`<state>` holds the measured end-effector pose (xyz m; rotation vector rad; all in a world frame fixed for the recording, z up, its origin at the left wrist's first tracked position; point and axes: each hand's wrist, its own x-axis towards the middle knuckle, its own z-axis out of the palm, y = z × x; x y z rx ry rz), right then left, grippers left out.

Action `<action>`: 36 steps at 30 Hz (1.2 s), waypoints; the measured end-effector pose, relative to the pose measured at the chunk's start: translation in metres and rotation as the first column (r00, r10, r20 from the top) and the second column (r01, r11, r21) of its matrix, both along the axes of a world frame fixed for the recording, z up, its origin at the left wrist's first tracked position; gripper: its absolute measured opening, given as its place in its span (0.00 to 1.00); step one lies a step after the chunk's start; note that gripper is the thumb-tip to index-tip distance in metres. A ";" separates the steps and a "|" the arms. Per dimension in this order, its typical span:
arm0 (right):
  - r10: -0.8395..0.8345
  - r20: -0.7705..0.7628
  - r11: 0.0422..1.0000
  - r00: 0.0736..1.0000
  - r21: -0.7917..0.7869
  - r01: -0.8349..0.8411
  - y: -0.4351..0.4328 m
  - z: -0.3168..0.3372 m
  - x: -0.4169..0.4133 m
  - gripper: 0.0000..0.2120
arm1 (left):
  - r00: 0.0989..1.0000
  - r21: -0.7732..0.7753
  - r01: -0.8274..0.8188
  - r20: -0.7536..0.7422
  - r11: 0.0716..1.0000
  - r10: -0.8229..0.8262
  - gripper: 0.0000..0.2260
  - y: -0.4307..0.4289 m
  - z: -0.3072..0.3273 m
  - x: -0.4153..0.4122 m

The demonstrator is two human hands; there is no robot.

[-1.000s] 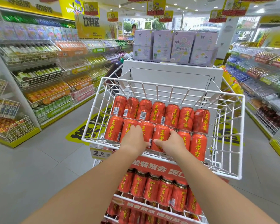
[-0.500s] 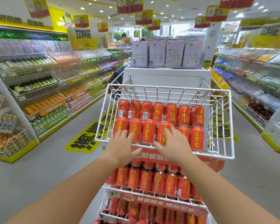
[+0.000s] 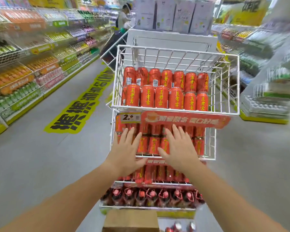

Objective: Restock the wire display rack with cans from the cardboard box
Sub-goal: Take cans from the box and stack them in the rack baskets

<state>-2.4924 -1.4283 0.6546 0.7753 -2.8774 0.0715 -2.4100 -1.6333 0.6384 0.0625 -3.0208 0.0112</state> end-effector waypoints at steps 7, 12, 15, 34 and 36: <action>0.030 0.147 0.994 0.989 0.095 -0.045 0.005 -0.097 0.035 0.40 | 0.996 0.045 -0.027 0.090 0.999 0.023 0.45 -0.004 -0.092 0.036; 0.046 0.359 0.984 0.932 0.143 -0.103 0.011 -0.211 0.055 0.39 | 0.972 0.060 -0.081 0.225 0.995 0.065 0.46 -0.006 -0.203 0.065; 0.034 0.504 0.972 0.863 0.186 -0.147 0.017 -0.286 0.070 0.41 | 0.944 0.065 -0.127 0.314 0.990 0.101 0.47 -0.003 -0.279 0.084; -0.088 0.839 0.976 0.537 0.180 -0.122 0.046 -0.777 0.145 0.40 | 0.641 0.078 -0.394 0.737 0.916 0.213 0.42 0.032 -0.749 0.177; -0.121 0.845 0.978 0.521 0.190 -0.083 0.042 -0.810 0.143 0.40 | 0.599 0.087 -0.452 0.767 0.888 0.230 0.42 0.034 -0.785 0.173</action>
